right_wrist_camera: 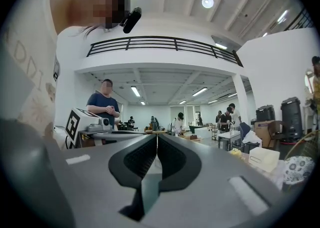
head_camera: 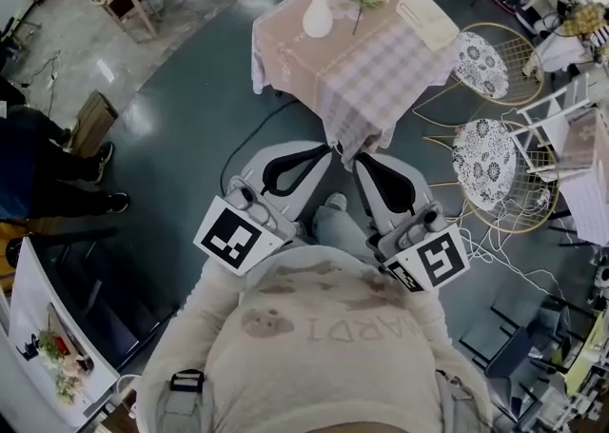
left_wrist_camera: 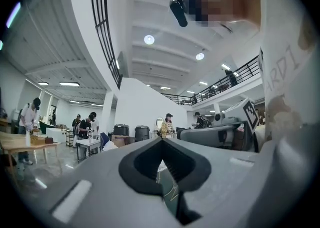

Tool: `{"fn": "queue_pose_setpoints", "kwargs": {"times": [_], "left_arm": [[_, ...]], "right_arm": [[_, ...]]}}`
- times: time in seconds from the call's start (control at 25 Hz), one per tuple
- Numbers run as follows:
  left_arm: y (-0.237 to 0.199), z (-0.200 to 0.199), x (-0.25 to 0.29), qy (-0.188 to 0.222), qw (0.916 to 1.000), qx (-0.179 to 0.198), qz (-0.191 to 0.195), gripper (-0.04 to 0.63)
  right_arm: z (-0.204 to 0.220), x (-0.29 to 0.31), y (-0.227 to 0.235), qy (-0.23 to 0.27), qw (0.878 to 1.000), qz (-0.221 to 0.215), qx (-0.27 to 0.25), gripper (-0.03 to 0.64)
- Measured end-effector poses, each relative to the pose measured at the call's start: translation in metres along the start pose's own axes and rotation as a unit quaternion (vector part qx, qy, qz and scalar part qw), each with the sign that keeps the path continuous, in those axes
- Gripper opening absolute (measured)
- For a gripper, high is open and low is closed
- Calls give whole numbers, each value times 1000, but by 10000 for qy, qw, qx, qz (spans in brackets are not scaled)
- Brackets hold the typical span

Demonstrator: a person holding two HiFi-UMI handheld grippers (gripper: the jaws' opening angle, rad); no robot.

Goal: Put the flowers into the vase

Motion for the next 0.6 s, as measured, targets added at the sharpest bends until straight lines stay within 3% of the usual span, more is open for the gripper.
{"fn": "queue_pose_setpoints", "kwargs": {"times": [0.24, 0.6], "left_arm": [[-24, 3, 13, 90, 9998, -138, -132, 18], [-86, 13, 56, -122, 9992, -118, -372, 23]], "right_arm": [[-2, 14, 25, 80, 9999, 58, 83, 44], [2, 81, 82, 105, 9988, -377, 310, 67]]}}
Point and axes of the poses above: the fingertips, and each gripper's own axes: x forward along the fingers, y to its right, z out of its underside, the point moved 3 cm from there along -x, backward along the fingers, and after that the axes turned 4 degrees about z, right-handed, at the moved point
